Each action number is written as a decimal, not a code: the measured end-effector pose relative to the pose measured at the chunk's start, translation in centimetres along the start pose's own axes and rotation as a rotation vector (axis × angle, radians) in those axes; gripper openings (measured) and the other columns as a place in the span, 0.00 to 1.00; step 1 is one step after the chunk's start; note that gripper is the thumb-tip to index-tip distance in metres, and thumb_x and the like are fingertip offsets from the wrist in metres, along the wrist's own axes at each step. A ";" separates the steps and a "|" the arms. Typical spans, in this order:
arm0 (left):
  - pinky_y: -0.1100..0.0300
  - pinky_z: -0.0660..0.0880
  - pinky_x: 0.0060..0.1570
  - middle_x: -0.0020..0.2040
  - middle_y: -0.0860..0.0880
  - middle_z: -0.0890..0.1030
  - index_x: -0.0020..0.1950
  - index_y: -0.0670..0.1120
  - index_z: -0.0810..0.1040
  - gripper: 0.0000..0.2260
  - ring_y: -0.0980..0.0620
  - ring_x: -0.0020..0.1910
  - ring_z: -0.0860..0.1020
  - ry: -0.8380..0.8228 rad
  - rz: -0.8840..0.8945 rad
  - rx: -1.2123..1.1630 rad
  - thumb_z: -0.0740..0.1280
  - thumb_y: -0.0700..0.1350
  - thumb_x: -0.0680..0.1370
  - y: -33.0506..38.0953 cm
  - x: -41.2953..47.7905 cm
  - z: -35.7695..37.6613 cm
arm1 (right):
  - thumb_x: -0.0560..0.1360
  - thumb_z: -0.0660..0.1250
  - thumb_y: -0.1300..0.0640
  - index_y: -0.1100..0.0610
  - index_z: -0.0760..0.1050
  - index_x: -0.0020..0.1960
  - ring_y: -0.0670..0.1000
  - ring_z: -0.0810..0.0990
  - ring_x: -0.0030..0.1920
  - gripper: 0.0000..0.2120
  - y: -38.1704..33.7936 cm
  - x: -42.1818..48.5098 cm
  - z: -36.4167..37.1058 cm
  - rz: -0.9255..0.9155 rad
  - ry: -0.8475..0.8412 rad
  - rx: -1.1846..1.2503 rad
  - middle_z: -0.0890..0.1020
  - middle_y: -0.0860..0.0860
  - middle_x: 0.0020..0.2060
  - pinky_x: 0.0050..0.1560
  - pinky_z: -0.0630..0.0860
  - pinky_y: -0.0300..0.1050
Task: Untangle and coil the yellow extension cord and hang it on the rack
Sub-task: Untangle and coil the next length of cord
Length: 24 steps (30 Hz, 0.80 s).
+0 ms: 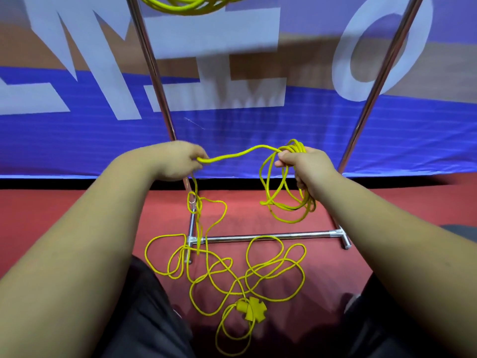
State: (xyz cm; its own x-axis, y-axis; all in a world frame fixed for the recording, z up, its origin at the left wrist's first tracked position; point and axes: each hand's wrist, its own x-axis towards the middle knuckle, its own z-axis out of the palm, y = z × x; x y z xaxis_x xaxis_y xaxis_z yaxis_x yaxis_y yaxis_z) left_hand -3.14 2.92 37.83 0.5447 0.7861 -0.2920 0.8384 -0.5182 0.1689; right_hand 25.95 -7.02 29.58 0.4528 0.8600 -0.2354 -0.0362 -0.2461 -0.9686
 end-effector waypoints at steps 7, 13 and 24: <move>0.56 0.76 0.61 0.56 0.55 0.87 0.64 0.49 0.83 0.14 0.56 0.61 0.83 -0.695 -0.021 -0.334 0.65 0.53 0.85 2.2 -0.8 3.1 | 0.75 0.75 0.53 0.54 0.86 0.46 0.49 0.62 0.23 0.05 0.2 -0.2 0.0 -0.045 0.031 -0.046 0.87 0.58 0.41 0.25 0.61 0.38; 0.58 0.76 0.40 0.36 0.46 0.86 0.55 0.40 0.82 0.20 0.48 0.31 0.82 -0.298 -0.292 -0.159 0.61 0.56 0.86 2.8 0.7 3.1 | 0.76 0.76 0.47 0.56 0.87 0.47 0.50 0.62 0.23 0.12 0.1 -0.4 0.3 -0.067 -0.018 -0.127 0.65 0.48 0.22 0.24 0.62 0.38; 0.60 0.60 0.31 0.34 0.49 0.68 0.46 0.45 0.83 0.15 0.50 0.28 0.60 0.251 -0.569 -1.045 0.59 0.47 0.84 2.6 3.3 2.4 | 0.79 0.73 0.51 0.55 0.80 0.49 0.49 0.63 0.27 0.07 -0.1 -0.9 0.0 0.055 -0.147 -0.084 0.87 0.54 0.38 0.27 0.62 0.40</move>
State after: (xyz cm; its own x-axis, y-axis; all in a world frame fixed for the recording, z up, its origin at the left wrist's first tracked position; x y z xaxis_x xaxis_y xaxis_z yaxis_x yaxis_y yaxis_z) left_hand 0.77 3.40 35.00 -0.0149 0.9161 -0.4008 0.5062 0.3525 0.7871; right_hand 25.51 -7.75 29.91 0.3170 0.8988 -0.3029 0.0196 -0.3255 -0.9453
